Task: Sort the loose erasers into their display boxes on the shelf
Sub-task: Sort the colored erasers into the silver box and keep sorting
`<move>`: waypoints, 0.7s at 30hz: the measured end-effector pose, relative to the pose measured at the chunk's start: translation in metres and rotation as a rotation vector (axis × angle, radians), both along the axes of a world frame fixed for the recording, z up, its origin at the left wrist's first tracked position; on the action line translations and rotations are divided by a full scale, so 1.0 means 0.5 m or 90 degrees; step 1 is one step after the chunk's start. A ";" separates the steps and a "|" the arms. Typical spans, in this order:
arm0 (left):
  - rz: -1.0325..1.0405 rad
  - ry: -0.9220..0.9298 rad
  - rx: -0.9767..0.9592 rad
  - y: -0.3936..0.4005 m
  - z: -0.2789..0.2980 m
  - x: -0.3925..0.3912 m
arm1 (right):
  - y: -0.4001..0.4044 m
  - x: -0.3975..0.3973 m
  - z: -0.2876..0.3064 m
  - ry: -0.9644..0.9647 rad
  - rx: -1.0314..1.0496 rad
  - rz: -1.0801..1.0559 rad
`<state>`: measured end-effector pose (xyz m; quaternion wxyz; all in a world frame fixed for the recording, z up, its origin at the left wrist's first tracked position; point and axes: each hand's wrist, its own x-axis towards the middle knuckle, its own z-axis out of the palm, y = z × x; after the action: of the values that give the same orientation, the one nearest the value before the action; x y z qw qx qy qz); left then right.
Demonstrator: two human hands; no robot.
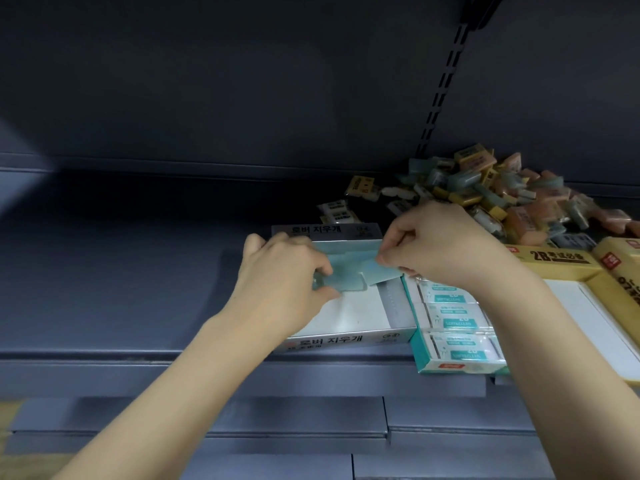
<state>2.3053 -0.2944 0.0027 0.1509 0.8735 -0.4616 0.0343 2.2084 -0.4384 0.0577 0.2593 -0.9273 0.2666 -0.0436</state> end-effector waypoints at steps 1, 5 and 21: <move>0.008 0.007 -0.003 0.002 0.001 0.003 | 0.000 -0.001 0.000 0.005 0.000 0.000; 0.004 0.032 0.001 0.003 0.008 0.003 | -0.002 0.001 0.001 0.009 0.009 -0.004; -0.028 0.110 0.189 0.035 0.051 0.061 | 0.001 0.011 0.003 0.092 -0.041 0.030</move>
<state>2.3356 -0.2768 0.0281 0.0600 0.8755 -0.4659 -0.1131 2.2141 -0.4382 0.0592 0.2102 -0.9418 0.2614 0.0209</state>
